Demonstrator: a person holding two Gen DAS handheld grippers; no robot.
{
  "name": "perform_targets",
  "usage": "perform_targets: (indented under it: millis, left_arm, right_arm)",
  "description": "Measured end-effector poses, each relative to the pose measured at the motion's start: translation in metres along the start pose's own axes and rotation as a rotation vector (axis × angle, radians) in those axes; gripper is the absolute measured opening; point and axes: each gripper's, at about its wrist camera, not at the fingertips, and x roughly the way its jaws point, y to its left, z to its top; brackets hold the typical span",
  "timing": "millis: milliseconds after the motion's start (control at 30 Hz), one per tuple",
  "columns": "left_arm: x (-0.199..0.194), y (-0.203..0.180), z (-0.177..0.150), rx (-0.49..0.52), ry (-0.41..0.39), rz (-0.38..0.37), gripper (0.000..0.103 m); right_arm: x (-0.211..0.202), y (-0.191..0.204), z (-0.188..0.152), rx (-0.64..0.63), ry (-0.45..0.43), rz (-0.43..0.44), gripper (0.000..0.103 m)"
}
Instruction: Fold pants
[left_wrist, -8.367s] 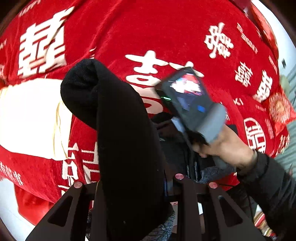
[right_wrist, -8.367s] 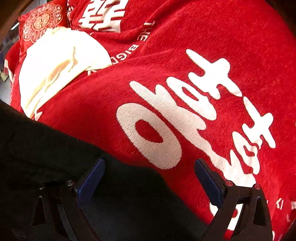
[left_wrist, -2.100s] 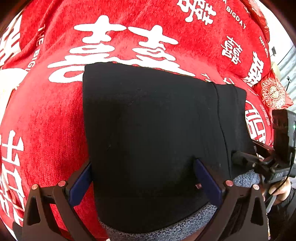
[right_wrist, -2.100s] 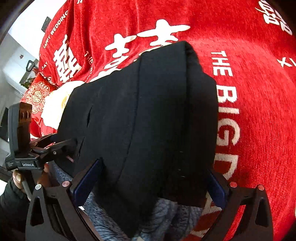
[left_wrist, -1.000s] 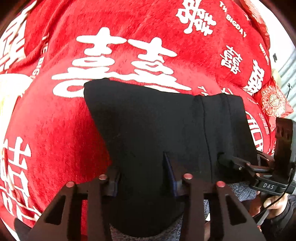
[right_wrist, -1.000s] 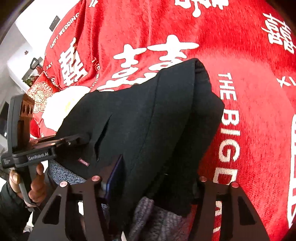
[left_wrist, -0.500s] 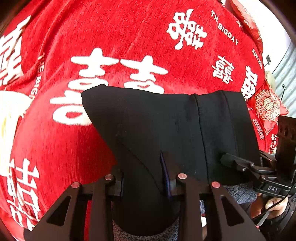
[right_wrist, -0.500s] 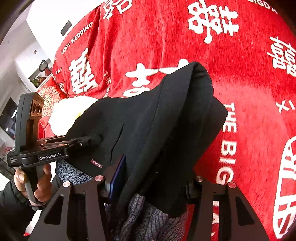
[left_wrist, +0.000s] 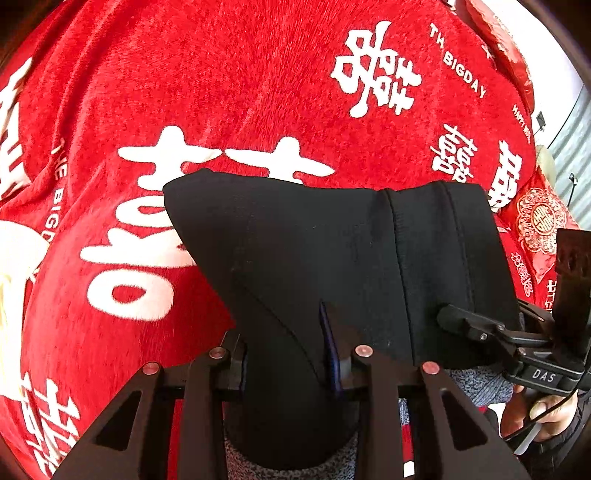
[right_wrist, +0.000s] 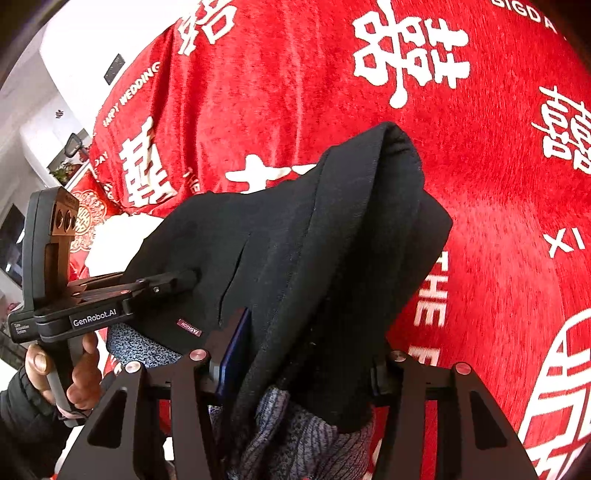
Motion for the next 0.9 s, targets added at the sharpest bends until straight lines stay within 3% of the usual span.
perform_targets:
  millis: [467, 800, 900]
  left_arm:
    - [0.046, 0.009, 0.056, -0.013, 0.025, 0.001, 0.033]
    - [0.088, 0.024, 0.048, -0.046, 0.105, 0.015, 0.034]
    - [0.078, 0.019, 0.052, -0.035, 0.088, 0.012, 0.033]
  right_arm:
    - [0.038, -0.035, 0.052, 0.040, 0.034, -0.011, 0.054]
    - [0.074, -0.059, 0.045, 0.103, 0.106, -0.018, 0.054]
    - [0.068, -0.054, 0.048, 0.095, 0.094, -0.015, 0.054]
